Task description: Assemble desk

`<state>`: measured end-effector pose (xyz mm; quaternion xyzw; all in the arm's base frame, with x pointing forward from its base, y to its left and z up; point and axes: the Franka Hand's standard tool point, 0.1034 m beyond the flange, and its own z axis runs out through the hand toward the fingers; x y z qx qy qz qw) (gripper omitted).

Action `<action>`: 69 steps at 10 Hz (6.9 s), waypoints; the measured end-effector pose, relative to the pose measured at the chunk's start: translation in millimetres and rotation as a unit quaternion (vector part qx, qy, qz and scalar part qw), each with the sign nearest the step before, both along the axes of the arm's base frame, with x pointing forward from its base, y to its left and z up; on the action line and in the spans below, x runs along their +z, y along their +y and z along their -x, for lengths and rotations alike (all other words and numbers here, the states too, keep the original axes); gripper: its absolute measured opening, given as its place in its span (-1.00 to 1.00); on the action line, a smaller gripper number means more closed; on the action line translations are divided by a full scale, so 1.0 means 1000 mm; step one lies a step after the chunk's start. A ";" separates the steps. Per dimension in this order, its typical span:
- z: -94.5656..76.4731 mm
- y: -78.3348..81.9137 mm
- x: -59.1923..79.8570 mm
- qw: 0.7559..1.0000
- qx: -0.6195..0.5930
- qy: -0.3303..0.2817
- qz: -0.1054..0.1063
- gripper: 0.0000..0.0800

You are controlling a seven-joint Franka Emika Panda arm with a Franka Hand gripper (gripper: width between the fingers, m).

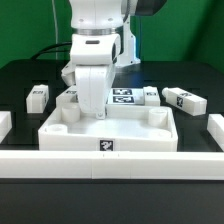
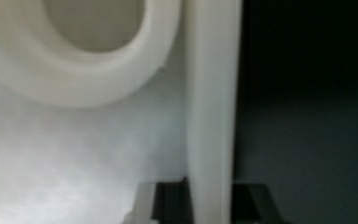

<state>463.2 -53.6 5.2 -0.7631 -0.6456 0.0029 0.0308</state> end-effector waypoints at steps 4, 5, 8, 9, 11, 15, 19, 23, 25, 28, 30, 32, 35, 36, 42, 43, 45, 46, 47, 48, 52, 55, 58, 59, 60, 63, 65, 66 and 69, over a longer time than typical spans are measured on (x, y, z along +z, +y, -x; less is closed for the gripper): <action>-0.014 0.014 0.001 0.999 0.040 -0.009 -0.003 -0.85; -0.021 0.023 0.000 0.999 0.050 -0.010 -0.005 -0.85; -0.038 0.045 0.000 0.998 0.063 -0.013 -0.012 -0.85; -0.044 0.052 0.000 0.998 0.067 -0.015 -0.014 -0.85; -0.048 0.057 0.000 0.997 0.068 -0.012 -0.015 -0.85; -0.047 0.057 -0.001 0.998 0.066 -0.010 -0.015 -0.83; -0.049 0.055 0.007 0.998 0.054 -0.015 -0.012 0.27; -0.038 0.063 0.037 0.998 -0.056 -0.025 0.000 0.62; -0.039 0.092 0.052 0.990 -0.136 -0.030 0.003 0.62; -0.043 0.116 0.054 0.986 -0.165 -0.033 0.001 0.62; -0.042 0.115 0.053 0.983 -0.178 -0.032 0.002 0.62; -0.041 0.116 0.053 0.974 -0.226 -0.028 0.001 0.62; -0.032 0.140 0.055 0.905 -0.425 -0.013 0.002 0.62; -0.028 0.156 0.055 0.879 -0.477 -0.008 0.002 0.62; -0.017 0.195 0.043 0.875 -0.483 0.000 0.003 0.62; -0.011 0.194 0.043 0.873 -0.487 0.023 0.030 0.62; 0.004 0.199 0.044 0.846 -0.519 0.071 0.100 0.62; 0.006 0.203 0.041 0.844 -0.516 0.085 0.119 0.62; 0.007 0.201 0.038 0.842 -0.517 0.091 0.123 0.62; 0.015 0.197 0.040 0.835 -0.511 0.122 0.162 0.62; 0.026 0.193 0.036 0.792 -0.484 0.218 0.303 0.62; 0.028 0.192 0.033 0.761 -0.462 0.277 0.361 0.62; 0.029 0.191 0.019 0.737 -0.439 0.322 0.402 0.62; 0.028 0.192 0.017 0.740 -0.440 0.319 0.397 0.62; 0.028 0.194 0.014 0.742 -0.440 0.316 0.394 0.62; 0.030 0.203 -0.001 0.754 -0.441 0.304 0.380 0.62; 0.031 0.204 -0.002 0.756 -0.441 0.303 0.378 0.61; 0.031 0.204 -0.002 0.756 -0.441 0.303 0.378 0.24; 0.031 0.204 -0.002 0.756 -0.441 0.303 0.378 -0.22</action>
Offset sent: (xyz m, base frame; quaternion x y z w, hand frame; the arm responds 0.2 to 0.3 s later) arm 0.0252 0.0252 -0.0069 -0.0144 0.0053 -0.1128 0.9935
